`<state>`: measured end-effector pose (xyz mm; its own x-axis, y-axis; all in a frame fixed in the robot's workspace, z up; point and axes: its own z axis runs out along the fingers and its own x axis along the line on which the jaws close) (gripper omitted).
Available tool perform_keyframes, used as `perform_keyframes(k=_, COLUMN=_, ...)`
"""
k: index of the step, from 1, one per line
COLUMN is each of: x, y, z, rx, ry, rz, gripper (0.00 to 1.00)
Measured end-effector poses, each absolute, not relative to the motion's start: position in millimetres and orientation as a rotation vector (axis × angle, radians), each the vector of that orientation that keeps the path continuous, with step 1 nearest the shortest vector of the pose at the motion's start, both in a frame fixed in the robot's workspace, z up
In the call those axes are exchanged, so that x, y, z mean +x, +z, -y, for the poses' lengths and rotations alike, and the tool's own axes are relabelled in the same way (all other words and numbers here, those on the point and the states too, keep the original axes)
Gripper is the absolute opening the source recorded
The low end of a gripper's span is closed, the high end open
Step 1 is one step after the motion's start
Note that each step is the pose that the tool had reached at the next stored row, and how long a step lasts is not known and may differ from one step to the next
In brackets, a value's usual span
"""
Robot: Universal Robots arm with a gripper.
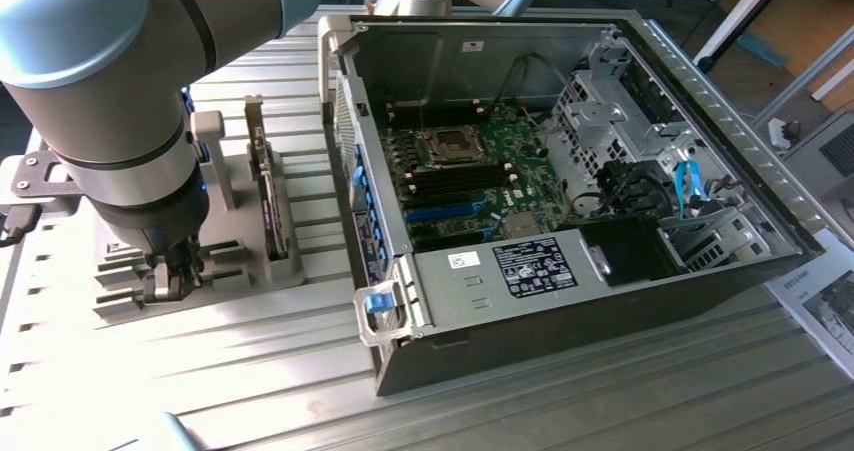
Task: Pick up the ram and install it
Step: 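Pick up the ram and move it above insertion slot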
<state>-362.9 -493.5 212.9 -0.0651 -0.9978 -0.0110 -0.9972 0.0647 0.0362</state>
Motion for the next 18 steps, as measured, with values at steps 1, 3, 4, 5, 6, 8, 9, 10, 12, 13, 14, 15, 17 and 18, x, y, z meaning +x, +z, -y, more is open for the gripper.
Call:
perform_keyframes(k=1, x=-362.9, y=212.9, z=493.5, rx=2.136, ry=-0.053, rz=2.28, gripper=0.23)
perform_keyframes(k=3, x=-362.9, y=212.9, z=493.5, rx=2.136, ry=-0.053, rz=2.28, gripper=0.23)
perform_keyframes(k=4, x=-362.8, y=212.8, z=493.5, rx=2.136, ry=-0.053, rz=2.279, gripper=0.23)
perform_keyframes(k=5, x=-362.9, y=212.3, z=493.5, rx=2.136, ry=-0.053, rz=2.28, gripper=0.23)
perform_keyframes(k=6, x=-362.9, y=211.9, z=493.5, rx=2.137, ry=-0.052, rz=2.279, gripper=0.23)
perform_keyframes(k=8, x=-362.9, y=211.6, z=493.5, rx=2.139, ry=-0.052, rz=2.277, gripper=0.23)
perform_keyframes(k=9, x=-362.9, y=211.6, z=493.5, rx=2.139, ry=-0.052, rz=2.277, gripper=0.23)
perform_keyframes(k=10, x=-362.9, y=211.6, z=493.5, rx=2.139, ry=-0.052, rz=2.277, gripper=0.23)
perform_keyframes(k=12, x=-362.9, y=211.5, z=493.5, rx=2.139, ry=-0.052, rz=2.277, gripper=0.23)
perform_keyframes(k=13, x=-362.9, y=211.5, z=493.5, rx=2.142, ry=-0.052, rz=2.274, gripper=0.23)
perform_keyframes(k=14, x=-362.9, y=211.5, z=493.5, rx=2.148, ry=-0.052, rz=2.268, gripper=0.23)
perform_keyframes(k=15, x=-362.9, y=211.5, z=493.5, rx=2.156, ry=-0.052, rz=2.26, gripper=0.23)
perform_keyframes(k=17, x=-362.9, y=211.5, z=493.5, rx=2.179, ry=-0.05, rz=2.237, gripper=0.23)
perform_keyframes(k=18, x=-362.9, y=211.5, z=493.5, rx=2.189, ry=-0.05, rz=2.226, gripper=0.23)
